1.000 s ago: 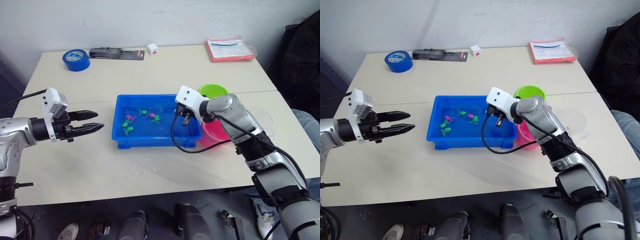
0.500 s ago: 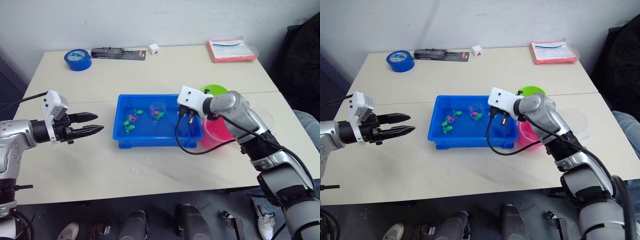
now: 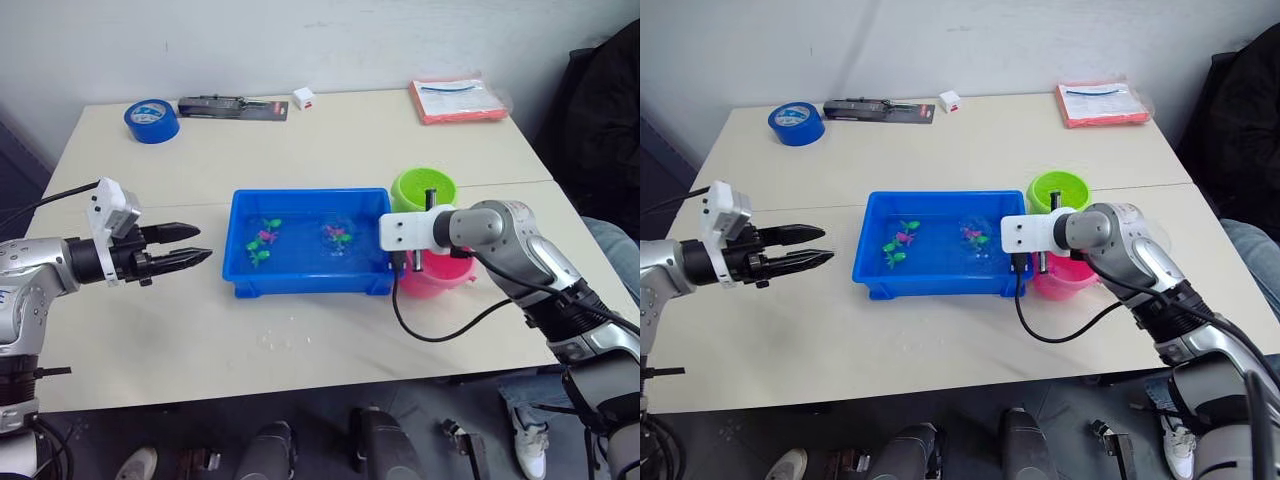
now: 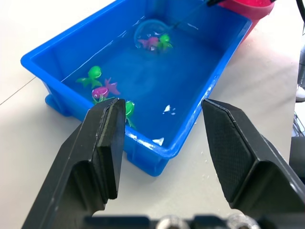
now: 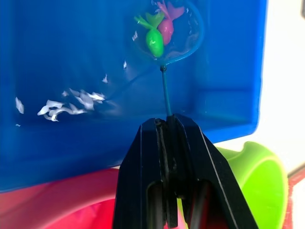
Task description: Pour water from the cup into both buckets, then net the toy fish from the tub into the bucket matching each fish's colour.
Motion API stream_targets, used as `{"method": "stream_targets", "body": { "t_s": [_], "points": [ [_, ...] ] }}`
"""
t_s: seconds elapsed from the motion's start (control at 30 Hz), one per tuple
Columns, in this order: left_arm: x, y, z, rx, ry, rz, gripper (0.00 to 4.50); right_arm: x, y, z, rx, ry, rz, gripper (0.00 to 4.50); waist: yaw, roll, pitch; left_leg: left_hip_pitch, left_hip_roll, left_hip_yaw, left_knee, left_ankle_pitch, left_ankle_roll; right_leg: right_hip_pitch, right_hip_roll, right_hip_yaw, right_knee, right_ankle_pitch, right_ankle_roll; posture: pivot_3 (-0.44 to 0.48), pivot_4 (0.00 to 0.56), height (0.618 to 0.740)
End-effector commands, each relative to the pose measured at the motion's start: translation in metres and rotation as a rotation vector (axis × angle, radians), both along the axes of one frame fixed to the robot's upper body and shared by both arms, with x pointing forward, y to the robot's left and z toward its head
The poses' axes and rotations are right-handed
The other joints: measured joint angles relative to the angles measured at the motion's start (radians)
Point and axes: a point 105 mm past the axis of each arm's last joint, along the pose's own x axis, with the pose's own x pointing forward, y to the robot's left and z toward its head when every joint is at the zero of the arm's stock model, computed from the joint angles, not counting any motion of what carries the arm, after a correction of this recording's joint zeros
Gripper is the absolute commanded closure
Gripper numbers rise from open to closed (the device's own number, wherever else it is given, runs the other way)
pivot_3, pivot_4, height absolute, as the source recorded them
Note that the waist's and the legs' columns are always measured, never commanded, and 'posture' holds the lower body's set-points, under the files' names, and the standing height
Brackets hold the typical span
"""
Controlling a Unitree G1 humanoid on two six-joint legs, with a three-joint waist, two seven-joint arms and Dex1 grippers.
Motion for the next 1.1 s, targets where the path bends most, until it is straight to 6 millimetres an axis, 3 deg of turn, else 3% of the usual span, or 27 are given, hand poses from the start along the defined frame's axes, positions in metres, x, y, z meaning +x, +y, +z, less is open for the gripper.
{"method": "stream_targets", "body": {
  "t_s": [0.03,0.23,0.63,0.87,1.1],
  "points": [
    [-0.001,-0.002,0.009,0.012,-0.042,-0.015,1.71,-0.007,-0.008,0.005,0.093,0.137,-0.094,3.70,0.002,0.000,0.000,0.000,0.000,0.000,0.000,0.000,0.000,0.000,0.000,0.000,0.000,0.000,0.000,0.000,0.150,0.737],
    [-0.001,-0.002,0.010,0.014,-0.042,-0.015,1.71,-0.019,0.002,0.021,0.327,0.346,-0.186,3.70,0.003,0.000,0.000,0.000,0.000,-0.001,0.000,0.000,0.000,0.001,-0.001,0.000,-0.001,0.000,0.000,0.000,0.150,0.737],
    [0.001,-0.003,0.010,0.012,-0.044,-0.021,1.71,0.011,0.006,0.033,0.082,-0.115,-0.074,3.70,0.002,0.000,0.000,0.000,-0.001,-0.001,0.000,0.000,0.000,0.000,-0.001,0.000,0.000,0.000,0.000,0.000,0.150,0.737],
    [0.001,-0.004,0.009,0.010,-0.044,-0.021,1.71,0.016,0.013,0.033,0.135,-0.116,-0.066,3.70,-0.001,0.000,0.000,0.000,0.000,0.000,0.000,0.000,0.000,0.000,0.000,0.000,0.000,0.000,0.000,0.000,0.150,0.737],
    [0.000,-0.004,0.009,0.009,-0.044,-0.019,1.71,0.017,0.015,0.048,0.163,-0.186,-0.043,3.70,0.000,0.000,0.000,0.000,-0.001,-0.001,0.000,0.000,0.000,0.000,0.000,-0.001,0.000,0.000,0.000,0.000,0.150,0.737]
  ]
}}
